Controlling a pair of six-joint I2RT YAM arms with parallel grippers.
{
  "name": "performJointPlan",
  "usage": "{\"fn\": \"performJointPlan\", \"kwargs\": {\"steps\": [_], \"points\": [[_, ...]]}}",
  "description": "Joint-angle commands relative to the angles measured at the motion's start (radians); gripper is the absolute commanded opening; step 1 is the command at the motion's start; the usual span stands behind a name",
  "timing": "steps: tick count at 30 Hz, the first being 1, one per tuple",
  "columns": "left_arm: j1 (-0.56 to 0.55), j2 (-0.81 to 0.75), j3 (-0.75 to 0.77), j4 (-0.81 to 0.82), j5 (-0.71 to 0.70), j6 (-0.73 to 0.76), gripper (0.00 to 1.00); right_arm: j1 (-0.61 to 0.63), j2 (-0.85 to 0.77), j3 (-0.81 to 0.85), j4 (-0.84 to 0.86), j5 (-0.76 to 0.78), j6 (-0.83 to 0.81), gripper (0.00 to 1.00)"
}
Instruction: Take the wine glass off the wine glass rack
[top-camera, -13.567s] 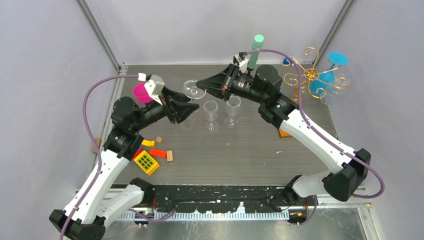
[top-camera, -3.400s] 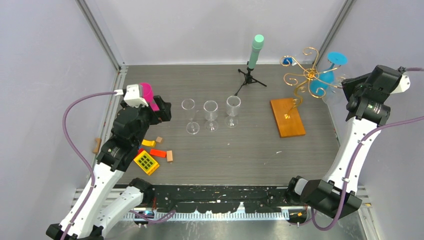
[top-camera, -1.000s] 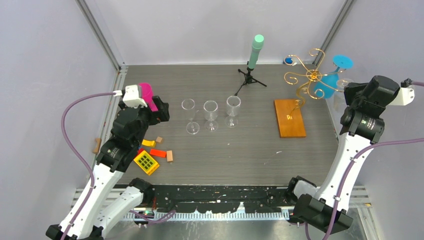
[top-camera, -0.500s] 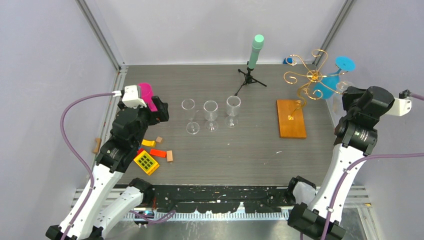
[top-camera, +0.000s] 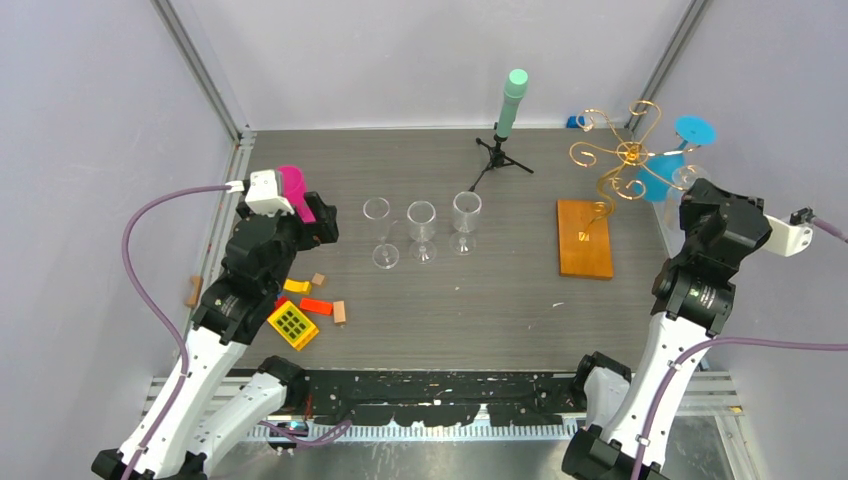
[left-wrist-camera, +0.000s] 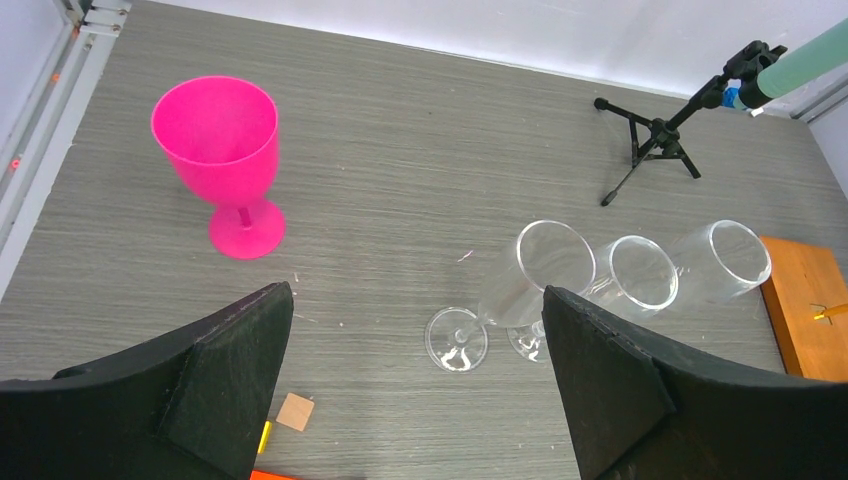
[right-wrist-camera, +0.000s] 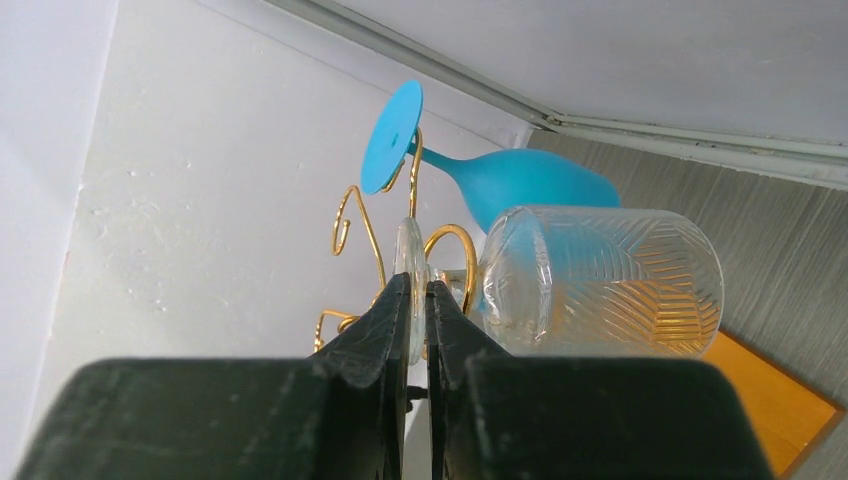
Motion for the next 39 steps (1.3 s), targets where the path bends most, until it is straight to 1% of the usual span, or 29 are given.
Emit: {"fn": "performJointPlan", "kwargs": {"steps": [1,8,13,16,22,29,33,39], "points": [[-0.002,-0.002,0.024,0.01,-0.015,0.017,0.98,0.002,-0.036,-0.016,0.137,0.008,0.094,0.0],[-0.002,-0.003,0.019,0.013,-0.015,0.016,0.98,0.002,-0.076,-0.037,0.1,0.044,0.184,0.0],[-0.002,-0.005,0.018,0.015,-0.013,0.014,0.98,0.002,-0.1,-0.035,0.068,0.053,0.214,0.0],[-0.002,-0.006,0.017,0.014,-0.012,0.012,0.98,0.002,-0.087,-0.027,0.069,0.035,0.209,0.0],[-0.002,-0.009,0.018,0.011,-0.018,0.014,0.98,0.002,-0.031,-0.024,0.133,-0.001,0.197,0.0],[-0.002,-0.009,0.018,0.01,-0.022,0.014,0.98,0.002,0.042,-0.018,0.24,-0.028,0.226,0.0],[-0.002,-0.008,0.018,0.01,-0.024,0.015,0.98,0.002,0.055,0.0,0.26,-0.023,0.231,0.0],[-0.002,-0.006,0.017,0.011,-0.024,0.014,0.98,0.002,0.077,0.037,0.276,0.005,0.19,0.0]]}}
